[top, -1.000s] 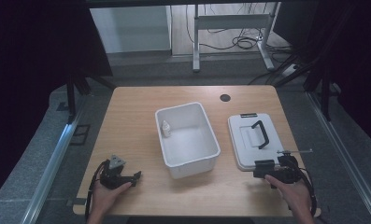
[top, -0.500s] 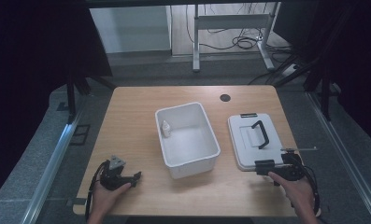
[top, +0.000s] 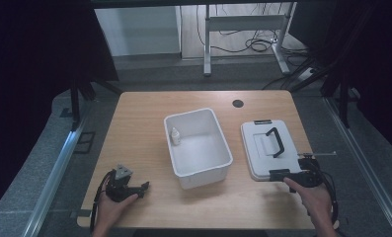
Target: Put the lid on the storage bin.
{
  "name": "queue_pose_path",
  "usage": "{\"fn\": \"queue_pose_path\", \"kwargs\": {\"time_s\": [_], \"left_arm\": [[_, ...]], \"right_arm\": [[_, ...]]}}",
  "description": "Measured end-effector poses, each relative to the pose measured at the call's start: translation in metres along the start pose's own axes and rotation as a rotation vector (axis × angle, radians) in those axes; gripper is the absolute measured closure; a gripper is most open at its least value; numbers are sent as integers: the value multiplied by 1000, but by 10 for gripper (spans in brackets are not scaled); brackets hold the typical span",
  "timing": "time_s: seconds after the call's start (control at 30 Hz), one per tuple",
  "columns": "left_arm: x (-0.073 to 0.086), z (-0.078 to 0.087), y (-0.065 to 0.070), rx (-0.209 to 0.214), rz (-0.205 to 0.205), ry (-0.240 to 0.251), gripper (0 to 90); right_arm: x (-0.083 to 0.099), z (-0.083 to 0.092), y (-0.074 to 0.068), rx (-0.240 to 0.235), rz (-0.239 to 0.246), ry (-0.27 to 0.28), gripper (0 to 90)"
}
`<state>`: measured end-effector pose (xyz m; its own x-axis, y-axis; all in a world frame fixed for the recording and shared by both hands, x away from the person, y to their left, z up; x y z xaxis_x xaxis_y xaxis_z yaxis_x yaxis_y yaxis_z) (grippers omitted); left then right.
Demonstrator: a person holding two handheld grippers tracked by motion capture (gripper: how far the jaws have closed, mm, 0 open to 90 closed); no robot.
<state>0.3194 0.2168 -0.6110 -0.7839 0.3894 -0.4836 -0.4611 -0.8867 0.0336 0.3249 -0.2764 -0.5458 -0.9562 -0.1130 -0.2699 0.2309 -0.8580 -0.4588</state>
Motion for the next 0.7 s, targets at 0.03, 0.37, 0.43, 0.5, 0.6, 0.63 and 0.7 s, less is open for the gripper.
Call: {"fn": "queue_pose_path", "kwargs": {"time_s": [0.03,0.37,0.43,0.5,0.6,0.63,0.7], "left_arm": [[0,0,0,0,0,0,118],[1,1,1,-4,4,1,121],[1,1,1,-3,5,1,121],[1,1,1,-2,5,1,121],[1,1,1,-1,5,1,121],[1,1,1,-1,5,1,121],[1,1,1,-1,4,1,121]], "right_arm": [[-3,2,-2,1,9,6,444],[-18,12,-3,20,26,3,445],[-21,15,-4,18,28,-5,445],[-25,19,-4,20,27,-3,444],[-31,20,-2,39,24,-6,444],[-33,20,-2,40,21,-11,445],[-38,20,-2,48,15,-22,446]]}}
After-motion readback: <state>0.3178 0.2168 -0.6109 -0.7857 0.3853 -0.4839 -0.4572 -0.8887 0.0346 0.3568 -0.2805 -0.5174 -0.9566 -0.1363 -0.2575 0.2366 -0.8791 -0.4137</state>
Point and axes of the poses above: each handheld gripper's, and its own axes: z roughly backward along the jaws, x roughly out of its underside, y roughly to its right, the point moved 9 cm from there along -z, roughly forward along the jaws, and after that the axes turned 14 degrees about -y, right-handed, at the moved point
